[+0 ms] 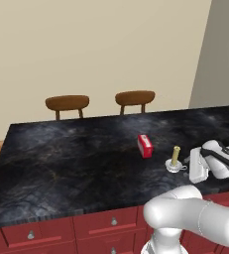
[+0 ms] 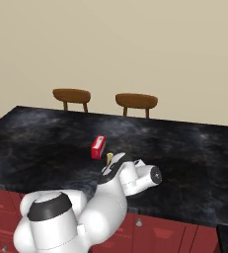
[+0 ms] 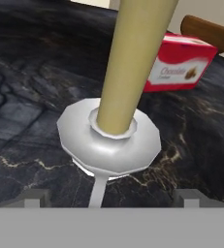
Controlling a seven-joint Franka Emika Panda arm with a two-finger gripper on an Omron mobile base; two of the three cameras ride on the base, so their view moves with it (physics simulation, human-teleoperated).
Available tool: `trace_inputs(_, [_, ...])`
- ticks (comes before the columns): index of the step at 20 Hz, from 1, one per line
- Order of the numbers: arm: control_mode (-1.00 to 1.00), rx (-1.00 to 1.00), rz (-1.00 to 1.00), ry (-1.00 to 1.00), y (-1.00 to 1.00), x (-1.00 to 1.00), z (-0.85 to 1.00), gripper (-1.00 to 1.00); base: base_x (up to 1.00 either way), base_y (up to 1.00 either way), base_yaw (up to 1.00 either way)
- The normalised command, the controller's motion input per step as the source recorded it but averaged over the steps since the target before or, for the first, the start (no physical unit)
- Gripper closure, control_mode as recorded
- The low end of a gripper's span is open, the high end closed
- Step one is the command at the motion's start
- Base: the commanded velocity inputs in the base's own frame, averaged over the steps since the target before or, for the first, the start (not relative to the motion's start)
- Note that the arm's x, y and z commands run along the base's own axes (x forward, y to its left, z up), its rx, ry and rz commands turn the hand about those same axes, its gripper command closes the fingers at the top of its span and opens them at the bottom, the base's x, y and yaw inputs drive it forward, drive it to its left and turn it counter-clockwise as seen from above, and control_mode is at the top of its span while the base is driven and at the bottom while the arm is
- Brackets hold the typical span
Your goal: Pick the jar and candle from the dining table and place them in the open cabinet. Close the cabinet after placing the objects.
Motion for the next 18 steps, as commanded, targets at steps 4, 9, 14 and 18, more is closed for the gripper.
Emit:
trace_inputs(4, [-1.00,0.00,0.00,0.00,0.01,0.00,0.00,-1.00,0.00,0.00,0.00])
trace_inputs(9, [-1.00,0.00,0.00,0.00,0.02,0.00,0.00,-1.00,0.00,0.00,0.00])
trace_inputs(14, [-1.00,0.00,0.00,0.00,0.05,-0.01,0.01,-1.00,0.00,0.00,0.00])
trace_inputs(18, [-1.00,0.00,0.00,0.00,0.07,0.00,0.04,-1.00,0.00,0.00,0.00])
